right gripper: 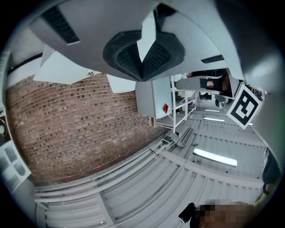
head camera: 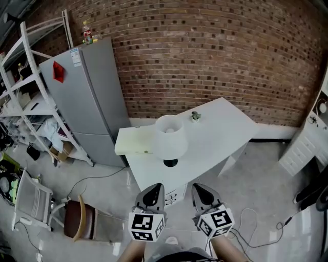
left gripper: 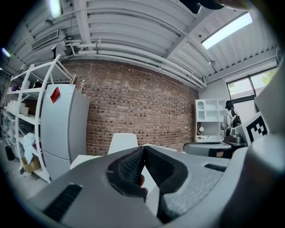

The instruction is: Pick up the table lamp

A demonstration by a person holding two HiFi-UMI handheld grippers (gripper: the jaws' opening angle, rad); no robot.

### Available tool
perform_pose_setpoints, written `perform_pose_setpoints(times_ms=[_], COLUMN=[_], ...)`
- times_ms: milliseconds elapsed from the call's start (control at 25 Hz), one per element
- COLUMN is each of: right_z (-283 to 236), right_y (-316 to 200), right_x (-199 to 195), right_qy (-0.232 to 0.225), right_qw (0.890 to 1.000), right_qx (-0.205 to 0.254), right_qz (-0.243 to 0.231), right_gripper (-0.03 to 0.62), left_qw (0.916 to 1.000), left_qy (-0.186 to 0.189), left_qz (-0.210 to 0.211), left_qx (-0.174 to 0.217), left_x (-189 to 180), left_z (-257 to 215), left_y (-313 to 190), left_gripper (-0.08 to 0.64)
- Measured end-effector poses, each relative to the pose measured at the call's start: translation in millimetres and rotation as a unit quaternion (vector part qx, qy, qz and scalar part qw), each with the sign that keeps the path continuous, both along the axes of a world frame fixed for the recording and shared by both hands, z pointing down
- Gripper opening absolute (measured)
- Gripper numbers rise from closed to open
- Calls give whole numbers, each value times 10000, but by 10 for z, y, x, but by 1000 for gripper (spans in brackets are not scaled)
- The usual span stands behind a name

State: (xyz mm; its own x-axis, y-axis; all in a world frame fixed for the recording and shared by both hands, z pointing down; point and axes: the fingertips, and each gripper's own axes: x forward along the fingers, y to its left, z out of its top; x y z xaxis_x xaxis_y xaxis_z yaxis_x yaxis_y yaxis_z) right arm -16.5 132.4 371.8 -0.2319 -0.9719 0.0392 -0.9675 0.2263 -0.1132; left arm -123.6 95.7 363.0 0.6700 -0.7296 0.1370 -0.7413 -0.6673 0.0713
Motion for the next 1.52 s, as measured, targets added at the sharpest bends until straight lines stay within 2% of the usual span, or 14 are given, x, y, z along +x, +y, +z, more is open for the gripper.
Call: perform_pose_setpoints(times_ms=[200, 400, 520, 640, 720, 800, 920, 1000, 1160, 1400, 1520], right_z=[53, 124, 156, 215, 263, 317, 381, 424, 518, 602, 644], right_y=[-210, -283, -353, -454, -543, -635, -779, -899, -1152, -1539, -1733], right_x=[24, 93, 158, 219, 265, 300, 327, 370, 457, 674, 788], right_qy=[22, 31, -29, -134, -221, -299, -547, -755, -1028, -1179, -1279], right_qw=[9999, 9994, 9992, 9983, 9969, 9956, 9927, 9901, 9845, 9789, 9766], right_qx=[-136, -331, -385, -565, -712, -823, -928, -980, -1134, -1269, -1316], right_qz=[7, 52, 57, -100, -241, -346, -535, -657, -858, -1083, -1124], right_gripper=[-3, -2, 8, 82, 126, 158, 195, 249, 275, 281, 282], left_qw=[9996, 9984, 9963, 9946, 9936, 9923, 9913, 9911, 9894, 9889, 9882], left_qy=[115, 124, 262, 444, 474, 477, 485, 484, 564, 132, 38], left_qz=[153, 282, 374, 431, 543, 623, 514, 401, 326, 280, 222], left_qx=[-188, -483, -723, -836, -871, -958, -1108, -1177, -1295, -1456, -1518], left_x=[84, 132, 154, 180, 219, 228, 173, 158, 172, 296, 322], left_z=[100, 234, 284, 303, 331, 388, 479, 521, 566, 785, 863], left_y=[-280, -403, -499, -614, -693, -770, -928, -1070, -1340, -1699, -1858], left_gripper=[6, 6, 8, 31, 106, 150, 172, 198, 223, 250, 252])
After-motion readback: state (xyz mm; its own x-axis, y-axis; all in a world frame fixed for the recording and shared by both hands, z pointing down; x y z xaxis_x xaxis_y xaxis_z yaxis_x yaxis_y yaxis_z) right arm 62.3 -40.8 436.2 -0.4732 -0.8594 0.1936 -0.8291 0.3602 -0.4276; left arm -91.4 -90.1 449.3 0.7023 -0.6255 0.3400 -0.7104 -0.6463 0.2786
